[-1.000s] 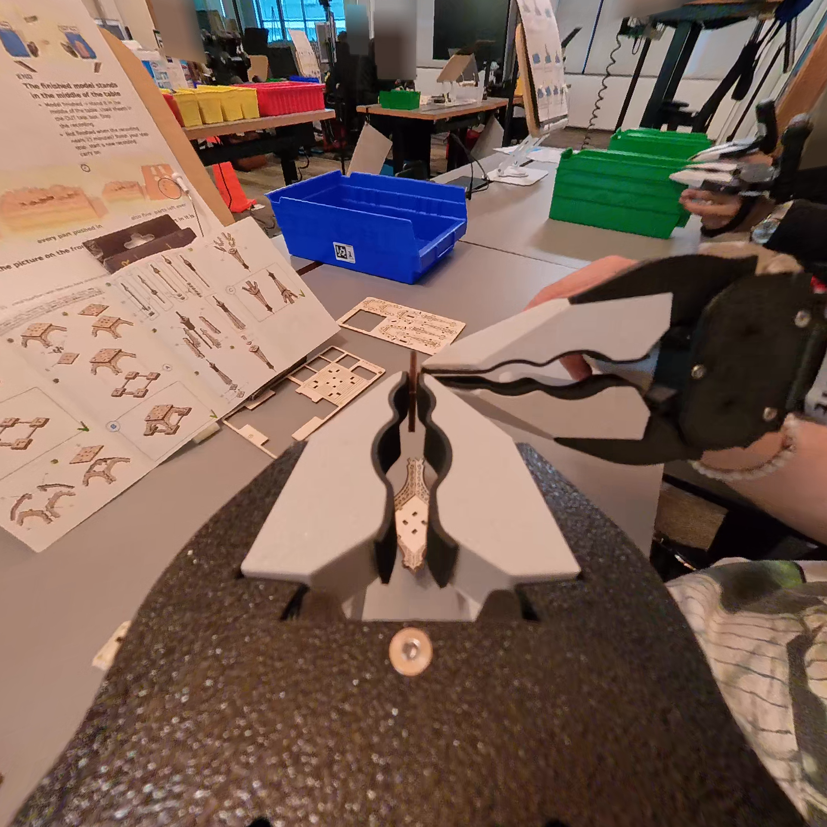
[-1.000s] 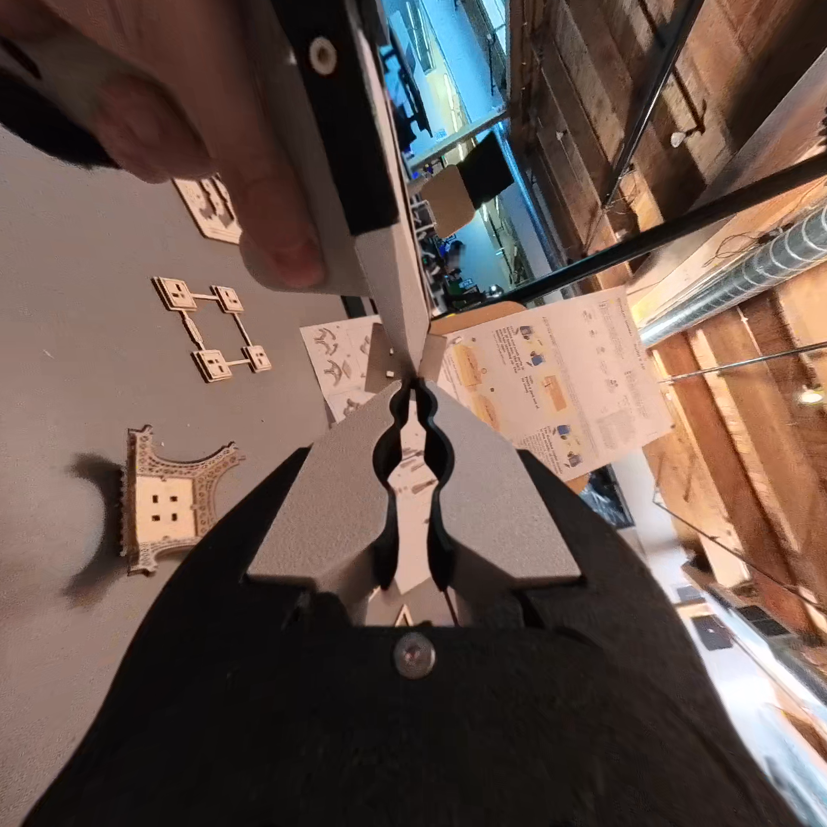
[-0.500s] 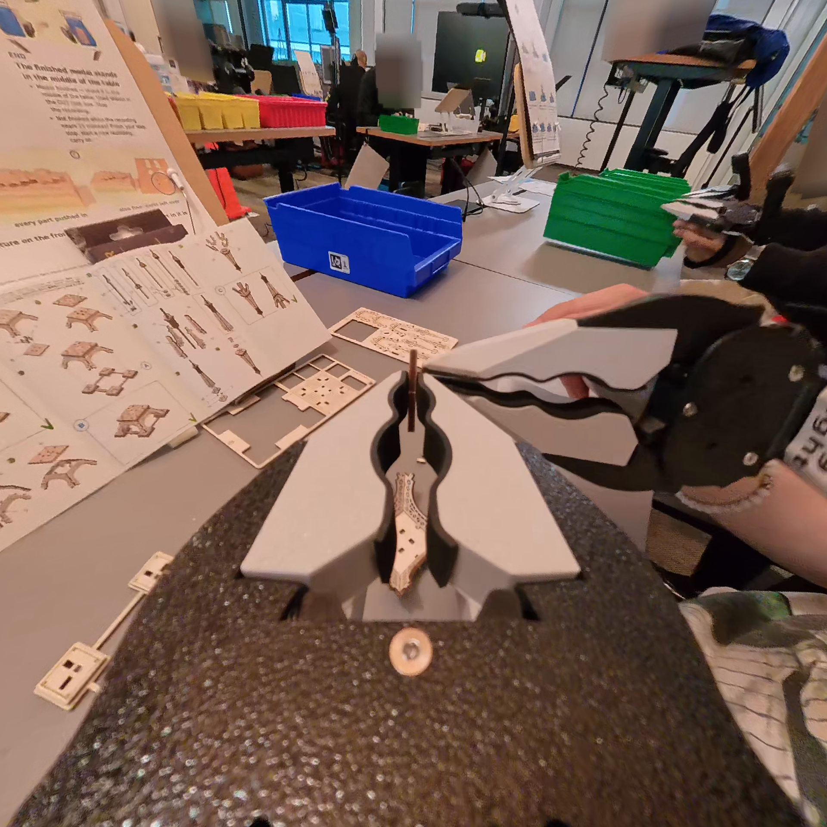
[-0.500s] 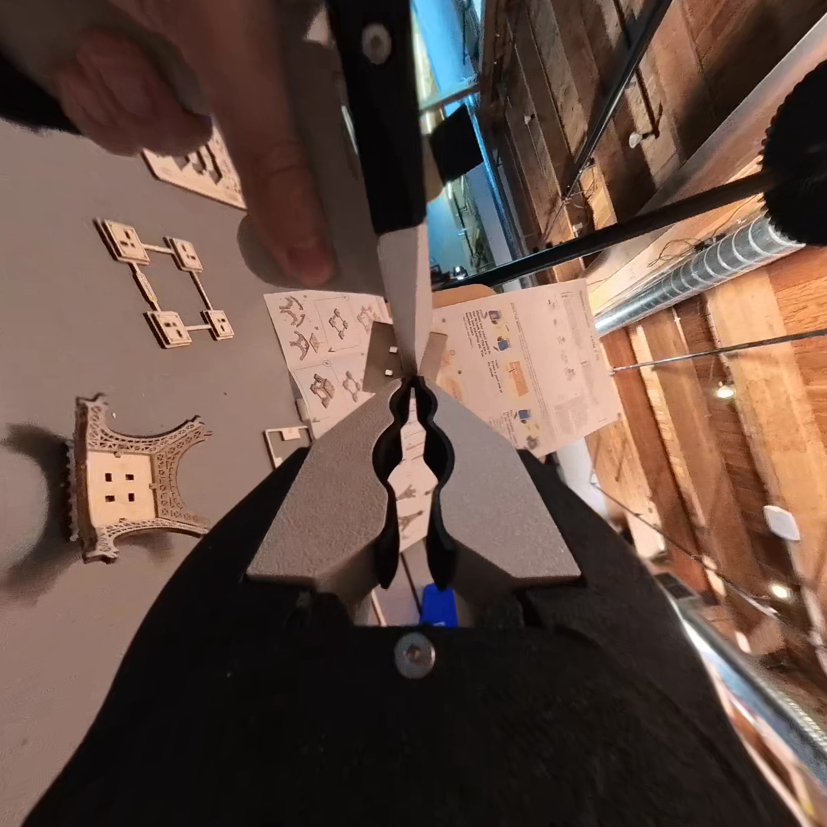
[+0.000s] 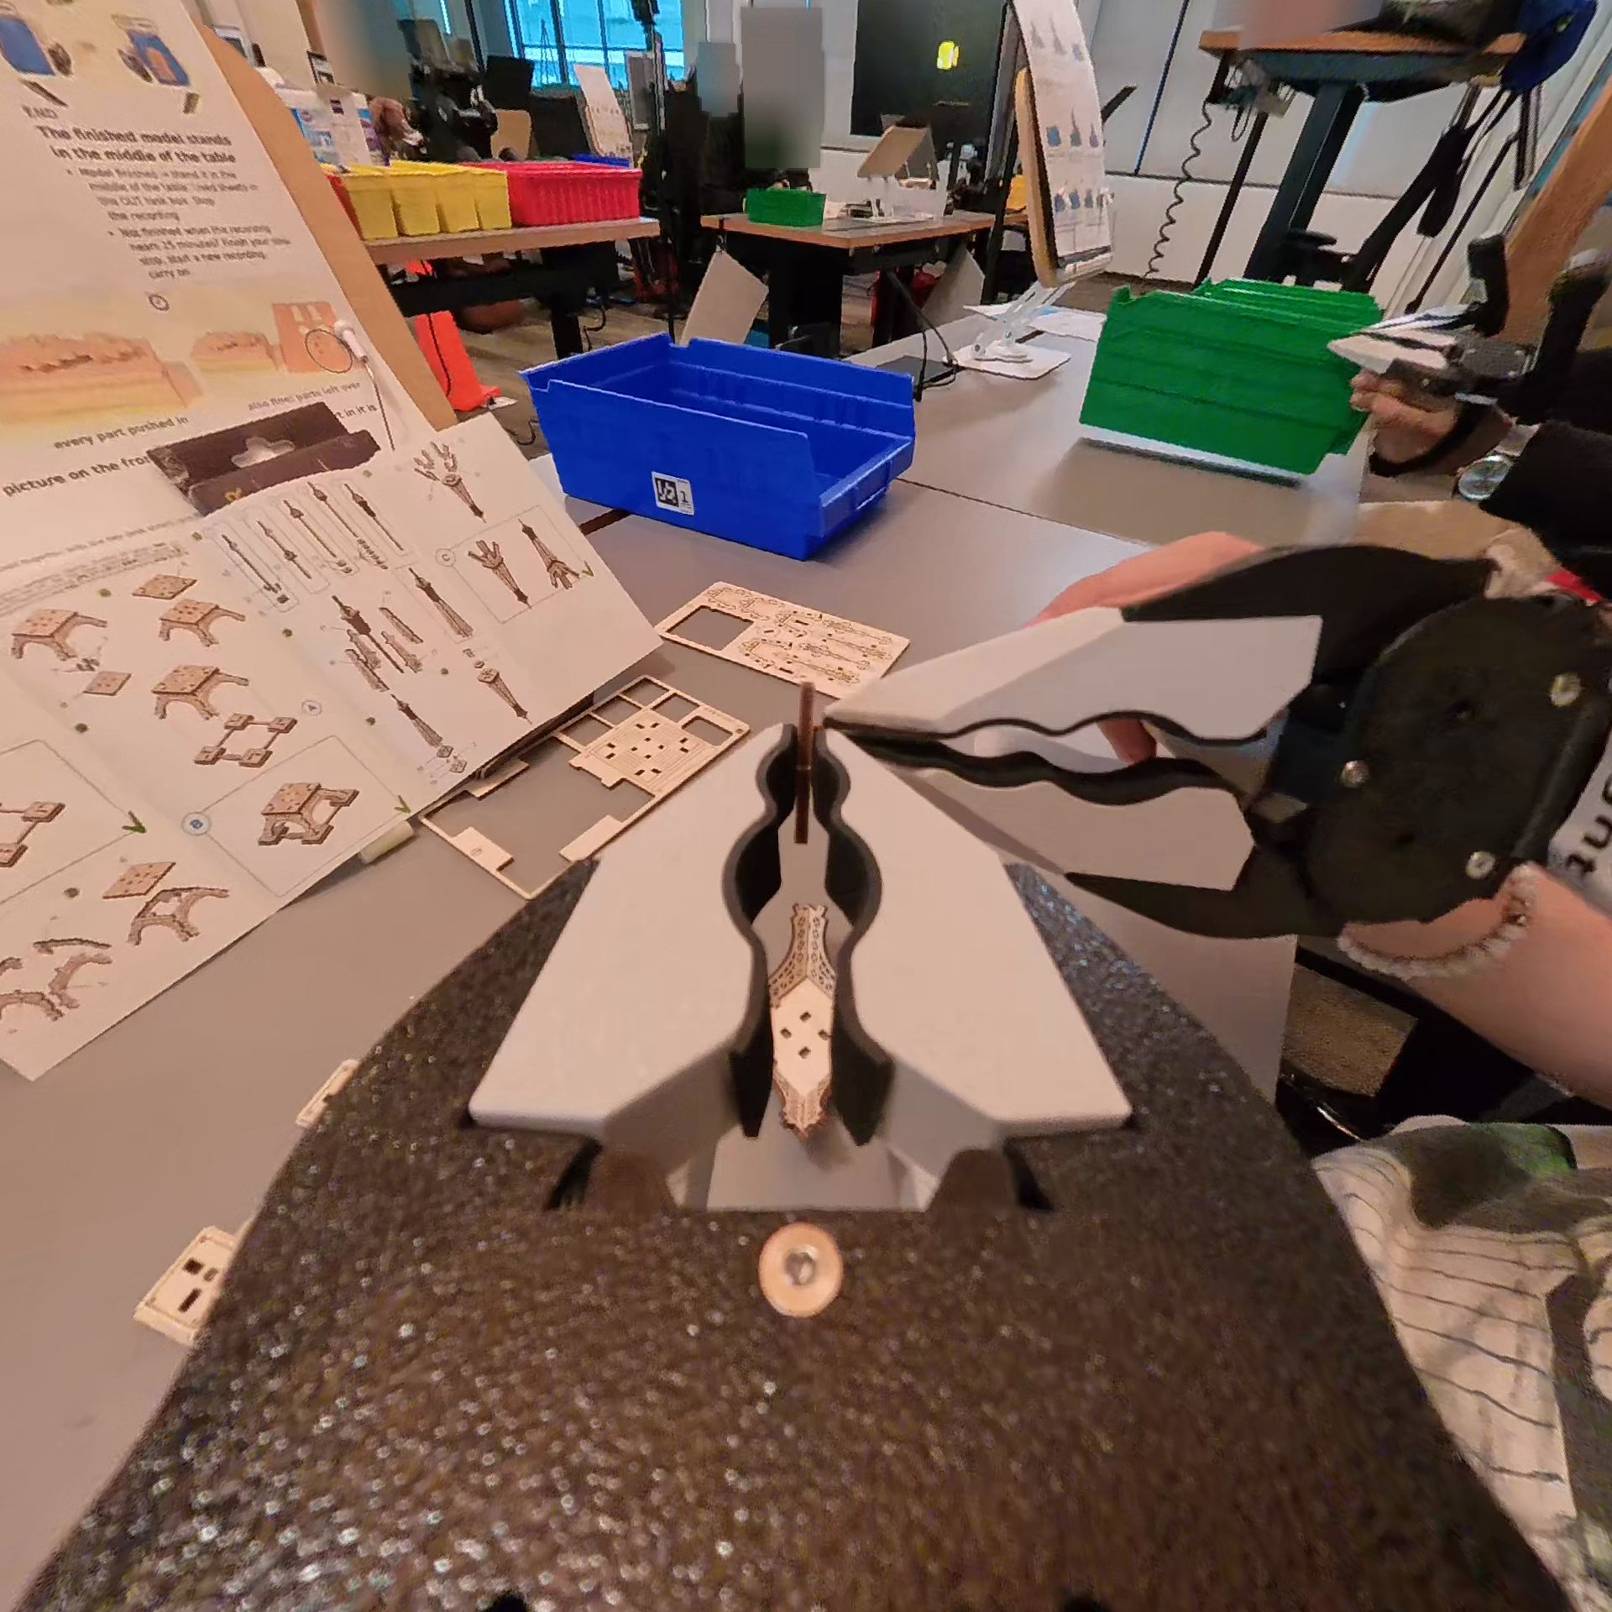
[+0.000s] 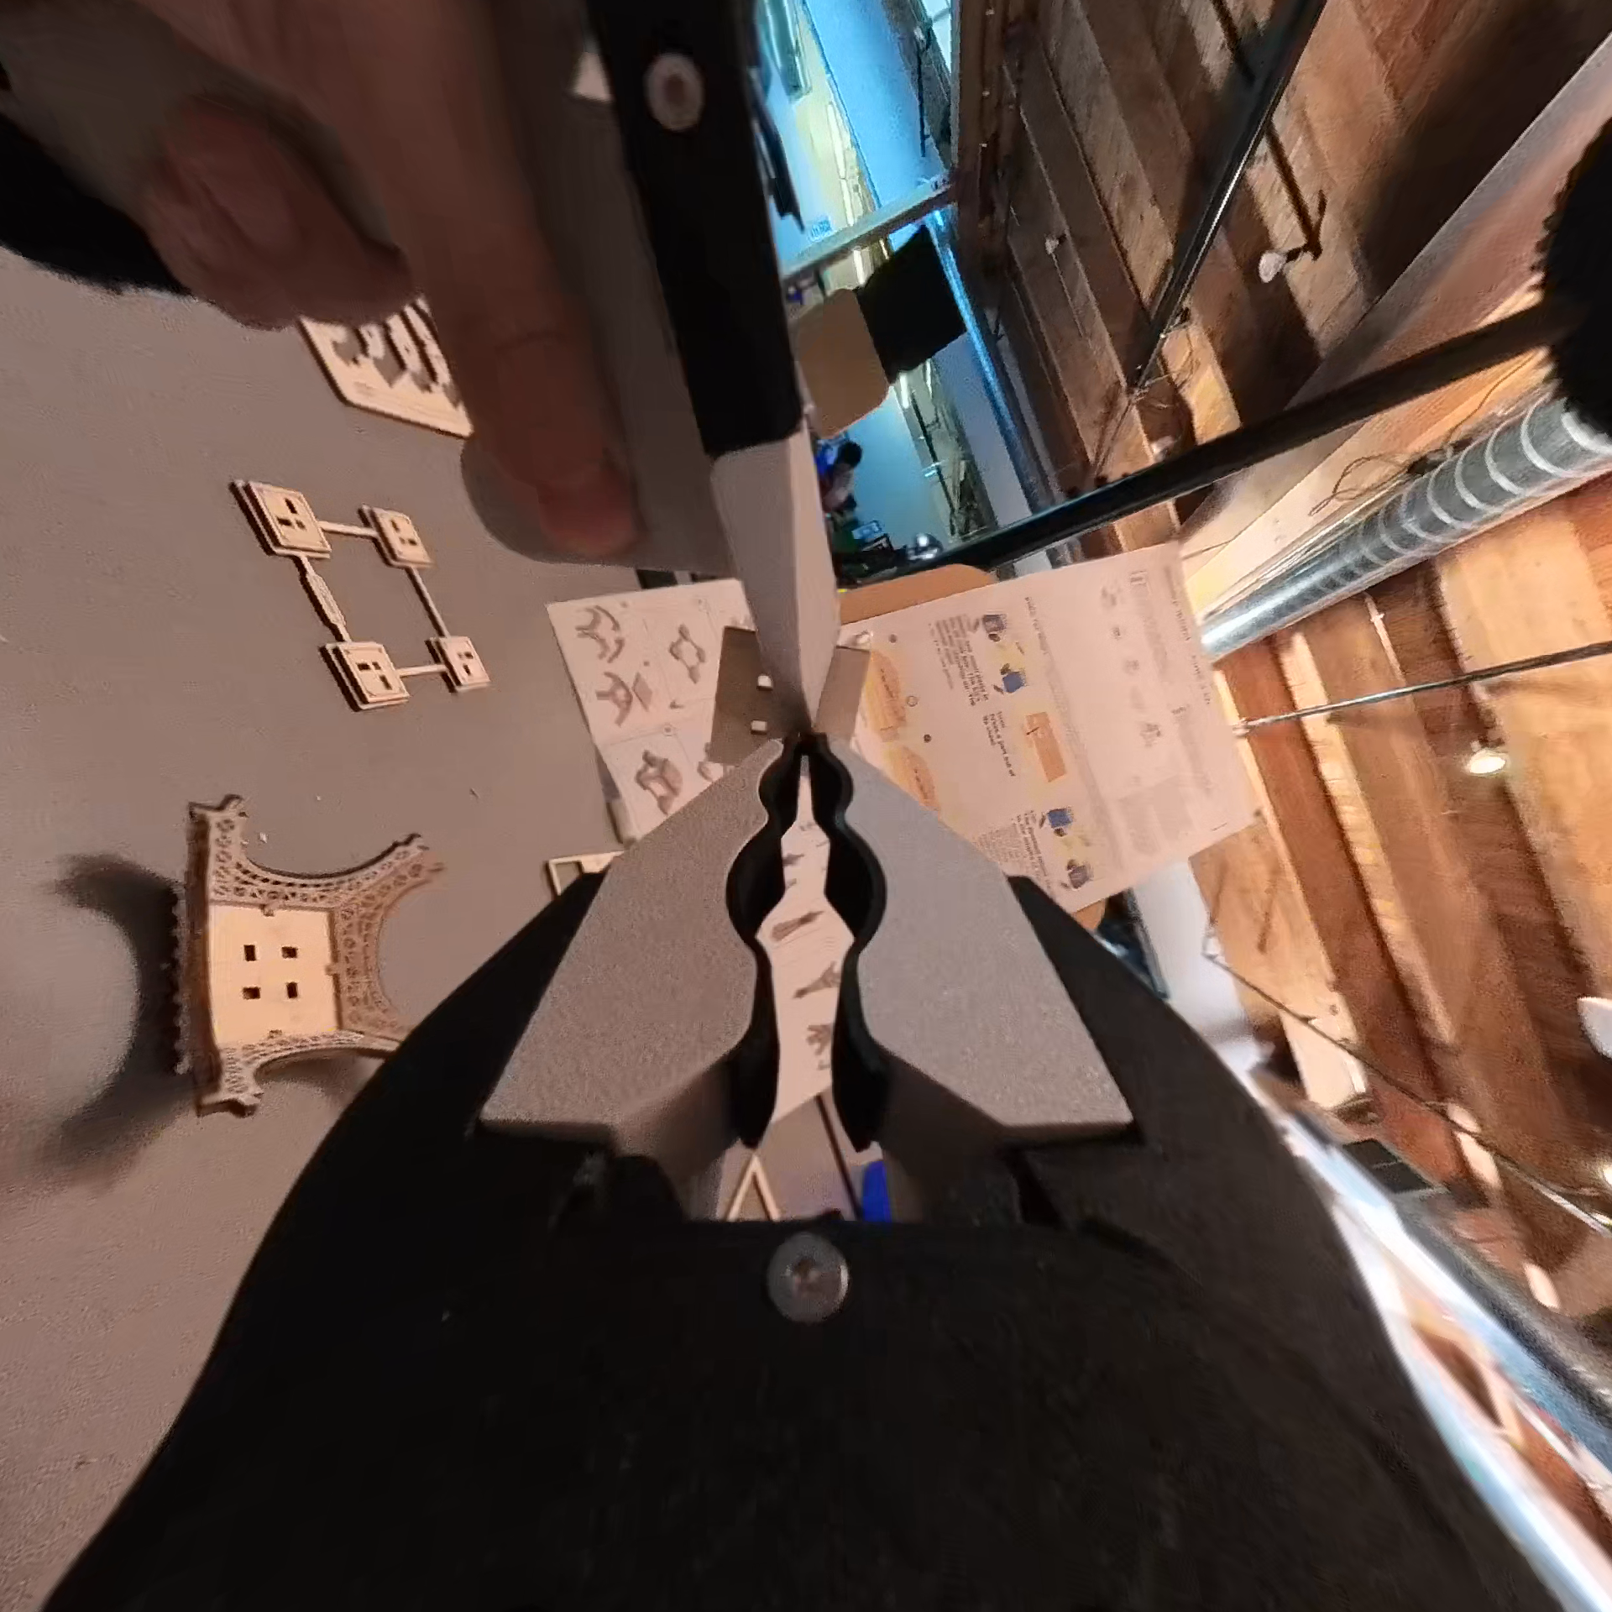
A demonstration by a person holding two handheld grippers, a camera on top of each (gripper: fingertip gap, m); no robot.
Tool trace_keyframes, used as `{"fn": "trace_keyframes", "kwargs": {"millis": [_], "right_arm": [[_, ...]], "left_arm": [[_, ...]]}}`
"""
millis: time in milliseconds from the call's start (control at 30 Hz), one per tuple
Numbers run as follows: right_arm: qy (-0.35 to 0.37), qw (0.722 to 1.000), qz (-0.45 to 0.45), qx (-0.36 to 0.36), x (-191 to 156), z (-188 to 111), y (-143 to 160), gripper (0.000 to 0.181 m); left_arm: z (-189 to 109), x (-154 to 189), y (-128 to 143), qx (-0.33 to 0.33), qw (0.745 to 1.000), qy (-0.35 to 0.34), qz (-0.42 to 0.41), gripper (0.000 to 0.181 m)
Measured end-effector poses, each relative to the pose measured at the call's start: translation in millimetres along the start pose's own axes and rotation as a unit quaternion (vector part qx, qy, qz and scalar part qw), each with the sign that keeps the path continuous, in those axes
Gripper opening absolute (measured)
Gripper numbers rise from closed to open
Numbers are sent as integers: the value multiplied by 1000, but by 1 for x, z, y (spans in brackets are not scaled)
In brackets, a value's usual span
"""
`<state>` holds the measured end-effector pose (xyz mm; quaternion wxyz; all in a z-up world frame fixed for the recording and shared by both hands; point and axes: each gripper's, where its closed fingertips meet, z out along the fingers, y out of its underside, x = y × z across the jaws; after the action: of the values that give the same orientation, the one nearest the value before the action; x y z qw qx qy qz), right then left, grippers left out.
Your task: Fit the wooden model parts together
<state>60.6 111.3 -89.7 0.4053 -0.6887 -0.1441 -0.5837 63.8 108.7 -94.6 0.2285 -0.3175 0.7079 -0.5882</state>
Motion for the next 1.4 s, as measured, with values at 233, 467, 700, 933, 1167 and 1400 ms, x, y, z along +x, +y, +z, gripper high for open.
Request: {"fn": "trace_keyframes", "kwargs": {"millis": [233, 467, 700, 933, 1167, 1400], "right_arm": [[-23, 998, 65, 2, 1, 4, 1, 2], [2, 999, -43, -18, -4, 4, -3, 1], [-4, 998, -56, -17, -5, 1, -6, 1], [0, 997, -79, -21, -6, 0, -6, 1], [1, 996, -94, -12, -4, 1, -10, 1], [-9, 997, -71, -28, -11, 3, -4, 1]], "left_arm": [[1, -3, 1, 1, 1000, -9, -4, 0], [-2, -2, 1, 2, 1000, 7, -15, 0], [-6, 1, 2, -18, 1000, 6, 11, 0], [-7, 2, 5, -33, 999, 0, 27, 0], [-11, 1, 2, -24, 999, 24, -5, 0], [-7, 0, 10, -36, 999, 35, -14, 0]]}}
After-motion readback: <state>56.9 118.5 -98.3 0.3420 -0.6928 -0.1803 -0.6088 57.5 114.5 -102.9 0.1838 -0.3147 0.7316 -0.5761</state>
